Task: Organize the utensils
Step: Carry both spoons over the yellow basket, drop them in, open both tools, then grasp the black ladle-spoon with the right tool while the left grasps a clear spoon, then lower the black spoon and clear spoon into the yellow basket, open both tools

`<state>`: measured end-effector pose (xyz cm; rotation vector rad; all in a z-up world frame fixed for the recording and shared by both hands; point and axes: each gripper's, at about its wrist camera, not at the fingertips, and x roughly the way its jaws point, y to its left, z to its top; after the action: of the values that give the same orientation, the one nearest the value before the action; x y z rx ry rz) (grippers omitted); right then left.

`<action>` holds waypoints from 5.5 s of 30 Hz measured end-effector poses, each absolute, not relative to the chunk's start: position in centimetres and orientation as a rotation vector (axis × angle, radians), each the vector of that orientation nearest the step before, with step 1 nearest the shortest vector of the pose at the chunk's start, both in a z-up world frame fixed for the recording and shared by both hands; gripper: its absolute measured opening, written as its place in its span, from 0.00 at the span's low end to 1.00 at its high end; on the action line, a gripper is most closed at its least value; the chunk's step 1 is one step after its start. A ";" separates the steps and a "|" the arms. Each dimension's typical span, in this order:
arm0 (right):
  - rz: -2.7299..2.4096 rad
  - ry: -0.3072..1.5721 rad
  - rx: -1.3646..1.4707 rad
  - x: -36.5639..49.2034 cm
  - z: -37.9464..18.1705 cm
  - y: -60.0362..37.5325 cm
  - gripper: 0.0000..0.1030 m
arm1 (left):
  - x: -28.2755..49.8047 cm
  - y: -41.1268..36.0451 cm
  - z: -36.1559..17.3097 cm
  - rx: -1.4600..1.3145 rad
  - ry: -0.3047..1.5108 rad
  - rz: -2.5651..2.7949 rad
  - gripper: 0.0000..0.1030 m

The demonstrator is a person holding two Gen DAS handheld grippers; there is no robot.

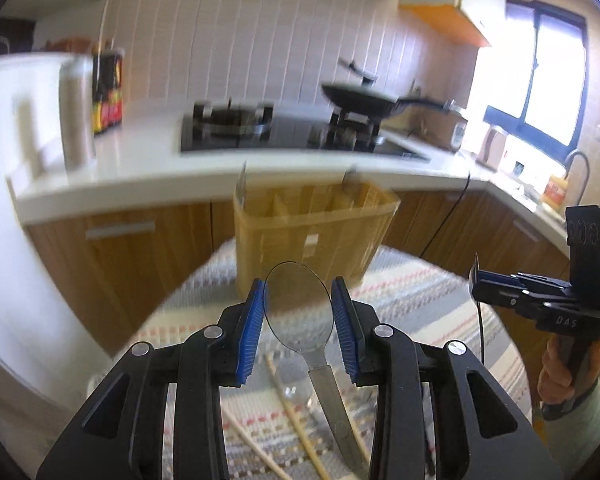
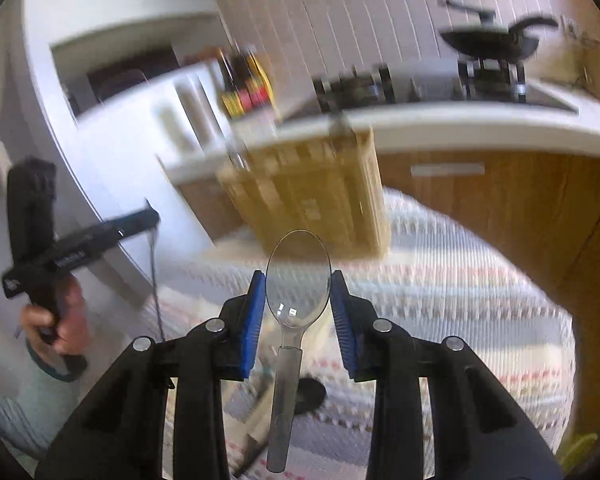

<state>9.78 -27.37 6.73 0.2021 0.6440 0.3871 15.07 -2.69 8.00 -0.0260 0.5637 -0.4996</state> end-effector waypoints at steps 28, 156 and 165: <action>0.027 0.198 0.085 24.7 15.3 -26.2 0.29 | 25.1 -6.8 14.6 0.092 0.121 -0.209 0.31; 0.101 0.369 -0.073 14.4 19.3 -21.6 0.34 | 19.3 -2.9 20.0 -0.041 0.361 -0.338 0.31; -0.158 0.209 -0.169 20.7 19.4 -23.1 0.34 | 23.9 -3.5 19.0 0.012 0.316 -0.282 0.31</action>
<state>20.69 -23.15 19.40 -0.1689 0.2092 -0.1581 23.85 -3.49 18.97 0.0121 0.3160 -0.2816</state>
